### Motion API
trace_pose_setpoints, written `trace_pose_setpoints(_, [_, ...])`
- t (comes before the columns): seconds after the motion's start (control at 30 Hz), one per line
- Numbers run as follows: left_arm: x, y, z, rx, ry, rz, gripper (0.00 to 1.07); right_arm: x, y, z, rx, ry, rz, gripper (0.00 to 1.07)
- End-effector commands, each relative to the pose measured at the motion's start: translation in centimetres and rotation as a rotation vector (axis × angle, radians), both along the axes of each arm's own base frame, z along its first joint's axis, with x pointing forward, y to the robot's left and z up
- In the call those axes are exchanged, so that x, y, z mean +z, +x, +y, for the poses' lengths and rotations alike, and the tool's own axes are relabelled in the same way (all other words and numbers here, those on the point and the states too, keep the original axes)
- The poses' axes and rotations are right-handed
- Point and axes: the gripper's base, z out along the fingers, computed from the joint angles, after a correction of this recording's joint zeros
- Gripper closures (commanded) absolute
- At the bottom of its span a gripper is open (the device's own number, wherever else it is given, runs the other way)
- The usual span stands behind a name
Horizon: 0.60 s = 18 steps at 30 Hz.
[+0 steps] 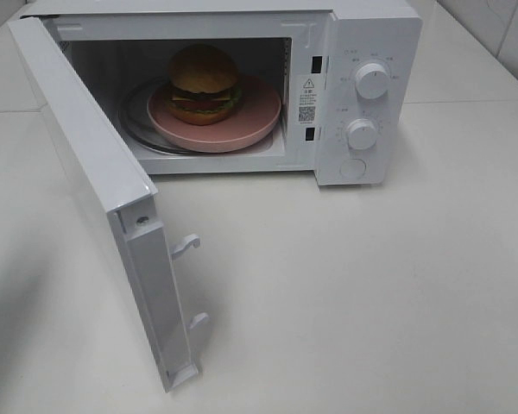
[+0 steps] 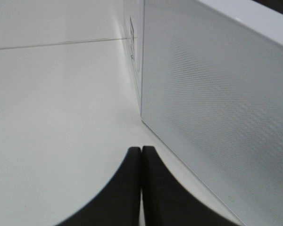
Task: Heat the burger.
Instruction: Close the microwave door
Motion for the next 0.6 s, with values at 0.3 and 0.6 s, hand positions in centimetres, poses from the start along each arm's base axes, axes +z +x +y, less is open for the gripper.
trace_pose_setpoints(0.3, [-4.0, 3.8, -3.7, -0.100, 0.098, 0.053, 1.06, 0.0, -0.2, 0.0, 0.009, -0.010, -0.028, 0.36])
trace_pose_setpoints(0.6, [-5.6, 4.7, -5.5, -0.115, 0.139, 0.032, 1.06, 0.0, -0.2, 0.0, 0.009, -0.010, -0.028, 0.36])
